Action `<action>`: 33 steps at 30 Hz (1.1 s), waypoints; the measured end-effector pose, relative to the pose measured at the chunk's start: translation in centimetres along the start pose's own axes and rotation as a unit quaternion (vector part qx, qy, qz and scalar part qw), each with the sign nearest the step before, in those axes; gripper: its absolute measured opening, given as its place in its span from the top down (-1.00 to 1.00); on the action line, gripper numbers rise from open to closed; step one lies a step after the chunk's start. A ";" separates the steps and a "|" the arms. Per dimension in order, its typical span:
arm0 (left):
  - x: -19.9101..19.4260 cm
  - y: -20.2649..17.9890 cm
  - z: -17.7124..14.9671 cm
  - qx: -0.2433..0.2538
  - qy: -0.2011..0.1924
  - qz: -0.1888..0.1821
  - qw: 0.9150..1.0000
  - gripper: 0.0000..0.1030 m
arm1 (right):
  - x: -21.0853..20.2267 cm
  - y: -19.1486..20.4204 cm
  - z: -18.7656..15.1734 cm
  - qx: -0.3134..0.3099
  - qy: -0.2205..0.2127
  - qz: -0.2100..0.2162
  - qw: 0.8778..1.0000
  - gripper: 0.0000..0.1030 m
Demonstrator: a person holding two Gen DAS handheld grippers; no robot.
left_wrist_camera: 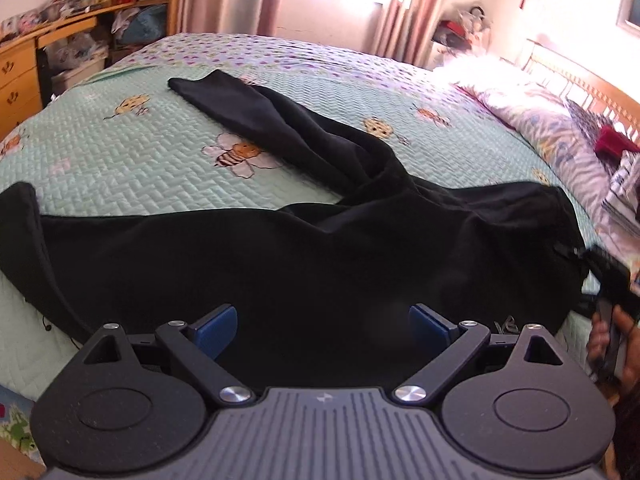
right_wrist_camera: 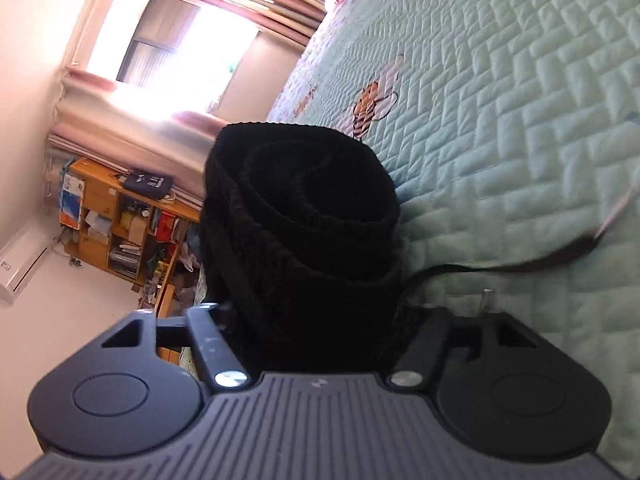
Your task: Fold clothes
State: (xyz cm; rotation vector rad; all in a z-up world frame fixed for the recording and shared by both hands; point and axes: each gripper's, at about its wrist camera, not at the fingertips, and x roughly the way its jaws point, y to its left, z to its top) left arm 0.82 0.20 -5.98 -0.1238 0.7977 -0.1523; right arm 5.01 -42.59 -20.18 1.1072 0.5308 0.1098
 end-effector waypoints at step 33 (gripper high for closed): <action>3.3 -3.8 1.3 0.030 0.048 0.006 0.998 -0.90 | 1.5 0.3 7.0 -0.228 0.055 -0.143 0.961 -0.32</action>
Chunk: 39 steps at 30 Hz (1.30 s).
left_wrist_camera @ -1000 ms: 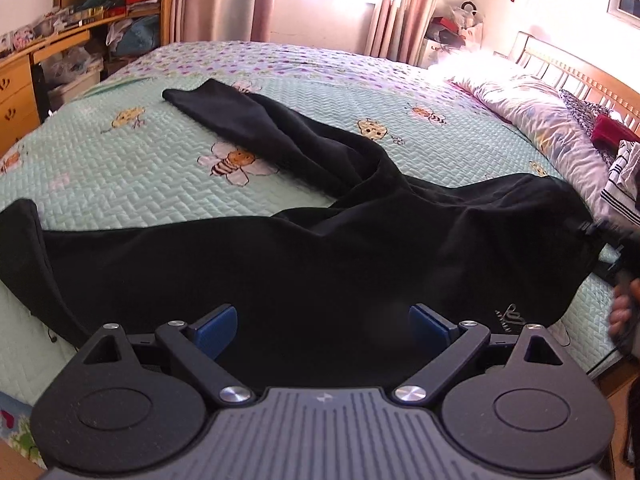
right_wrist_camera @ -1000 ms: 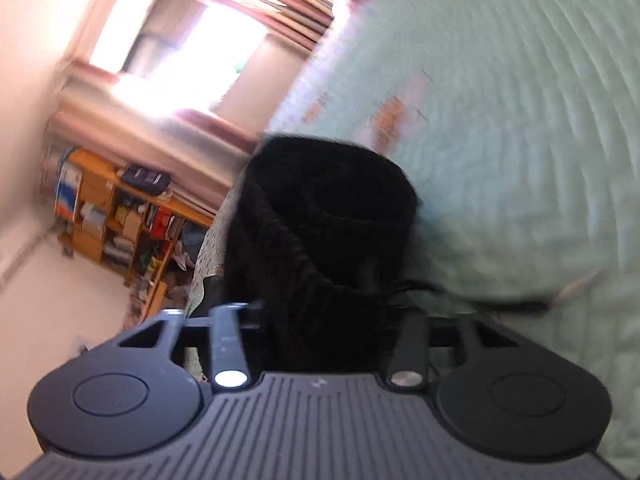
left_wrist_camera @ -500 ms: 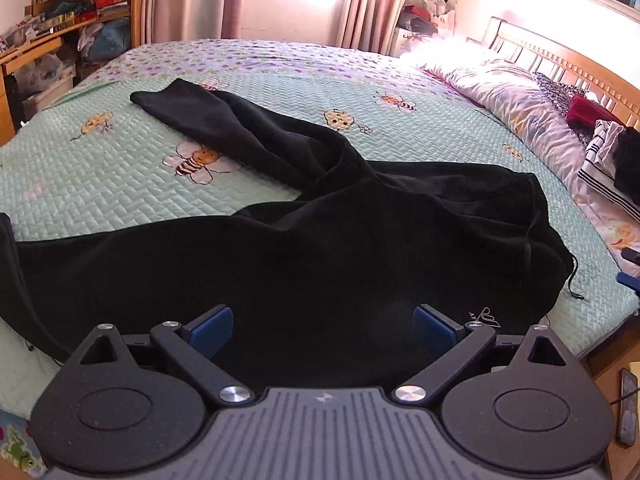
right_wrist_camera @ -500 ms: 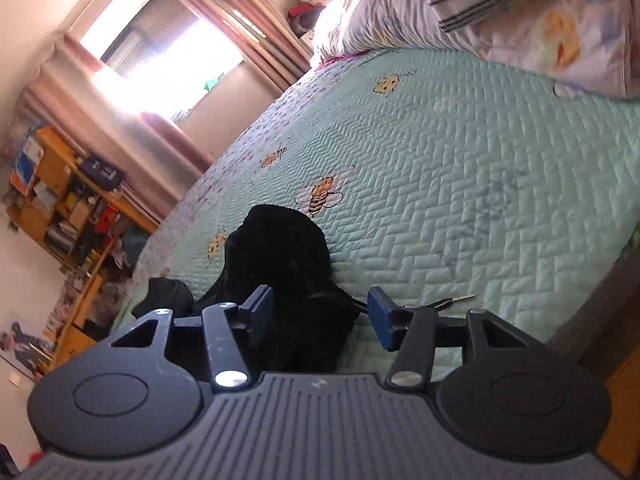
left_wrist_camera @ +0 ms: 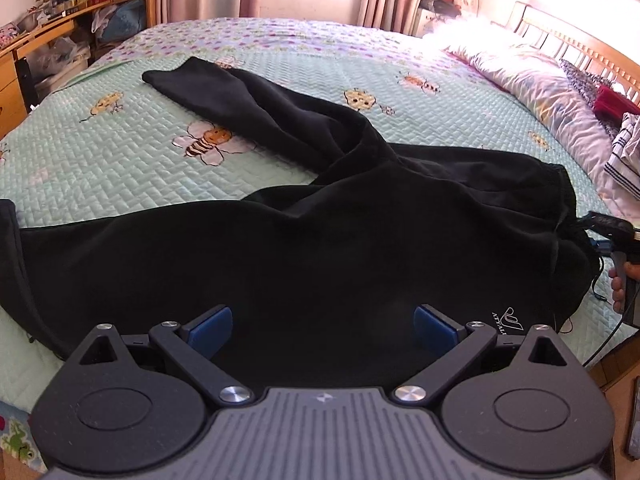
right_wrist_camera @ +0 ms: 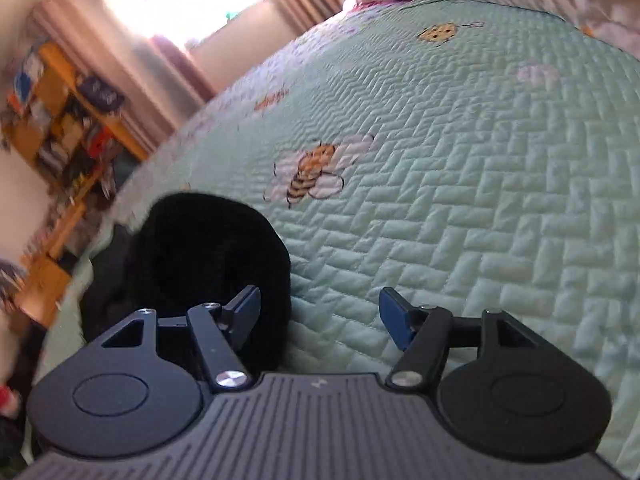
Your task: Fold clothes
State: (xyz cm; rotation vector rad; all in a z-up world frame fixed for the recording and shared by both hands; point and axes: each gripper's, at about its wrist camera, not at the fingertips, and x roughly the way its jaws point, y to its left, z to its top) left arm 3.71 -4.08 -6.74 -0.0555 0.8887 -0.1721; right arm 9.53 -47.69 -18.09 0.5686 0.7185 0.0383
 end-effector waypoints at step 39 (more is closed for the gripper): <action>5.2 -1.2 1.3 -0.006 0.054 0.013 0.998 -0.90 | 3.7 12.6 3.8 -0.742 -0.246 -0.275 0.559 0.27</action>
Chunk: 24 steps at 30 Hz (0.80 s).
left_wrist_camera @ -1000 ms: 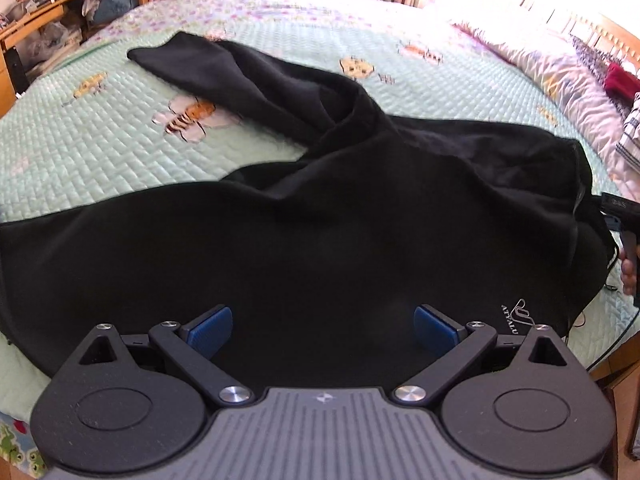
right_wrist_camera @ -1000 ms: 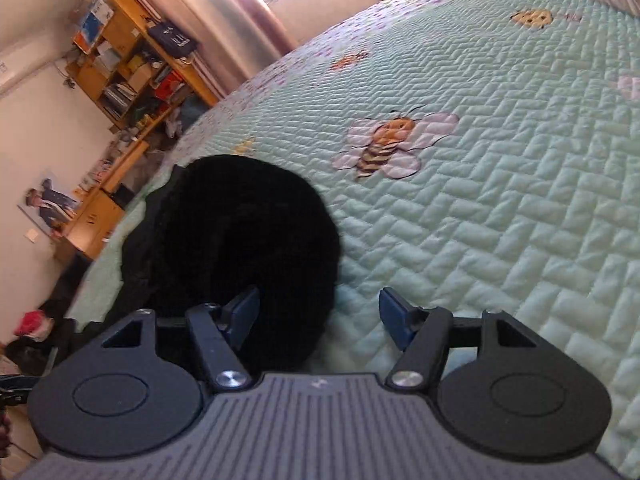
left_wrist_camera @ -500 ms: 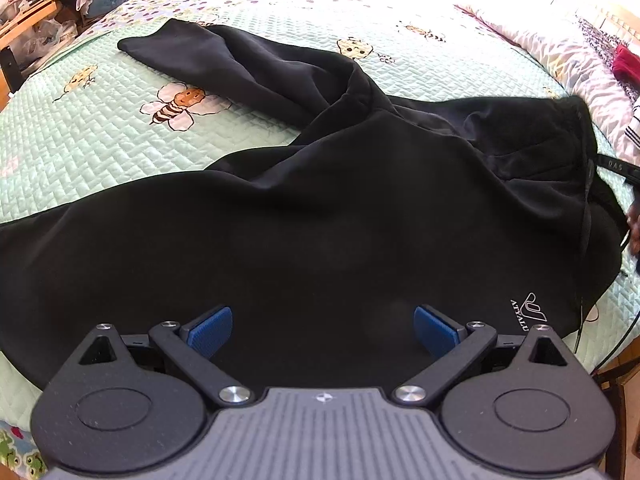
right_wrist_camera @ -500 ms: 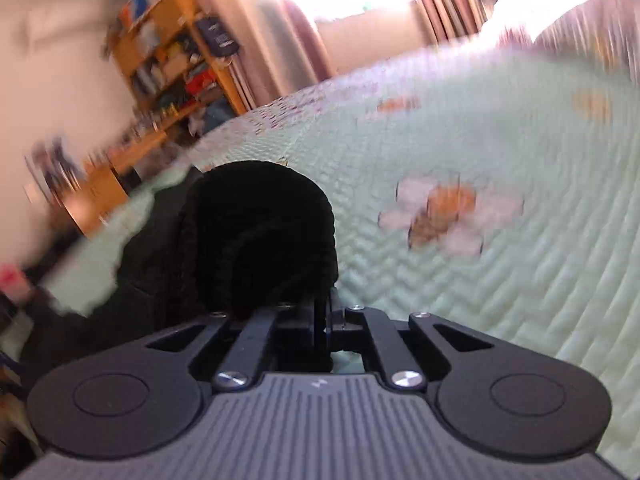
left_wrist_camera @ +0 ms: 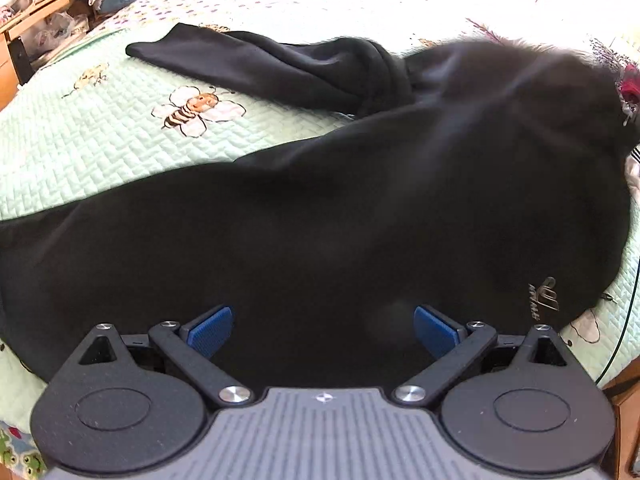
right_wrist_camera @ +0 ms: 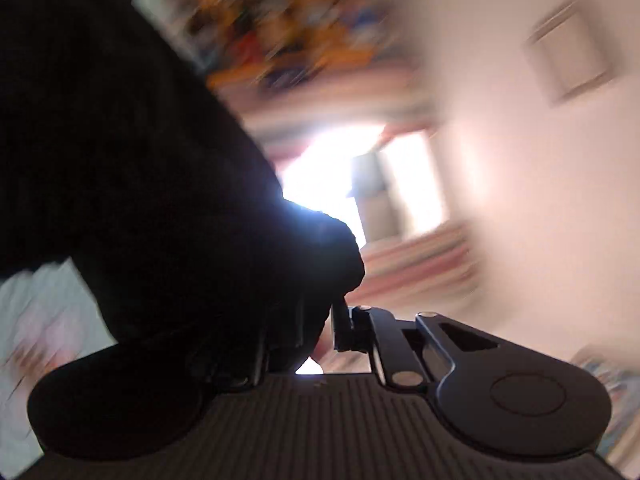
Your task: Fold clothes
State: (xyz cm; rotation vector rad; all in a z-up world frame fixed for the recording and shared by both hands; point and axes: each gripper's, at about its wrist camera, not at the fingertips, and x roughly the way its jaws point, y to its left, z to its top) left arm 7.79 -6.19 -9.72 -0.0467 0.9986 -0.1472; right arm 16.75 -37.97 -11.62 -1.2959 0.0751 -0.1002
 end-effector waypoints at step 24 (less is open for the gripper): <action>-2.2 1.6 -1.9 -0.033 -0.019 -0.049 0.998 -0.90 | -13.5 5.0 -16.5 0.883 0.192 0.314 0.292 -0.58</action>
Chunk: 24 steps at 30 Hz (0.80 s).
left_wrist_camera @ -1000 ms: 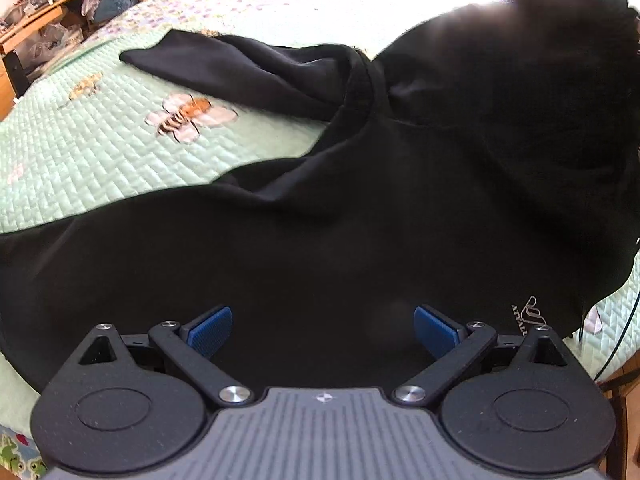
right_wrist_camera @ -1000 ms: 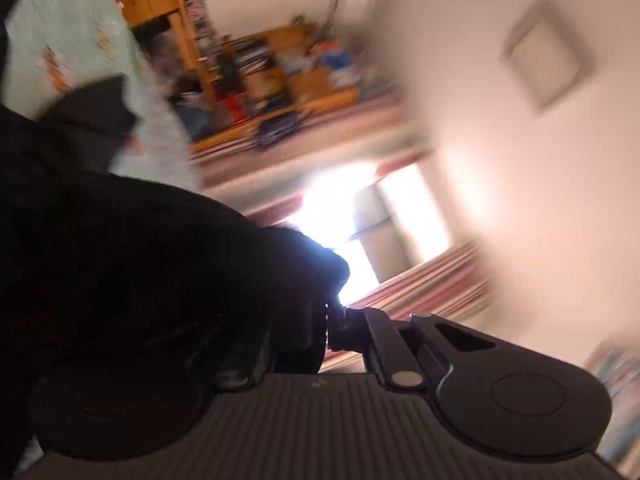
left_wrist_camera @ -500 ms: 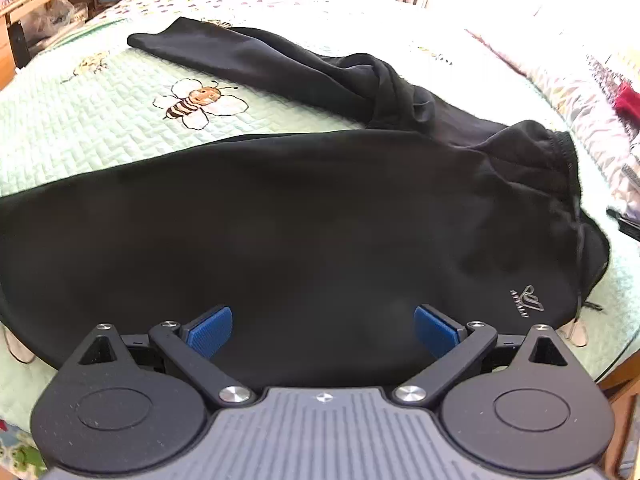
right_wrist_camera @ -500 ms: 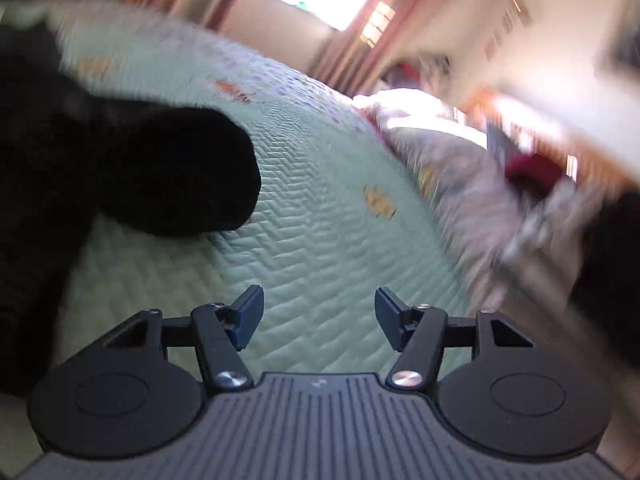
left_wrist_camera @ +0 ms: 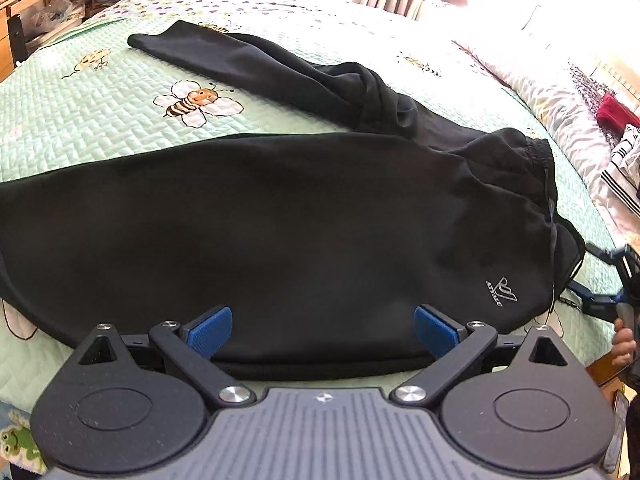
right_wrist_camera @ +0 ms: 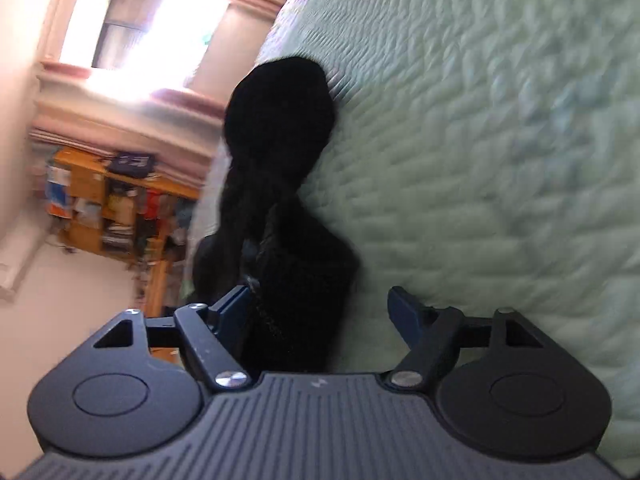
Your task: Fold clothes
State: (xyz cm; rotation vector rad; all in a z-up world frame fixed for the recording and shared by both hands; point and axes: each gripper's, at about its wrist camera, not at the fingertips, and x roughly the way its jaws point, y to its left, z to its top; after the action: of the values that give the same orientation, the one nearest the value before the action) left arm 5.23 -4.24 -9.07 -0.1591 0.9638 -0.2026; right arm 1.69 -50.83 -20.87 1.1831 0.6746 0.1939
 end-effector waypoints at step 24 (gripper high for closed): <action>0.4 -0.3 -1.5 0.005 0.006 -0.038 0.999 -0.91 | -7.8 5.3 -7.9 -0.061 -0.073 -0.149 0.984 0.23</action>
State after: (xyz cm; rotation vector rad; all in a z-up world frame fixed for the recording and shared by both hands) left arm 4.19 -4.72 -10.17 -0.1861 0.9684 -0.2792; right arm -7.94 -46.27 -14.75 0.9551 0.6907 -0.1009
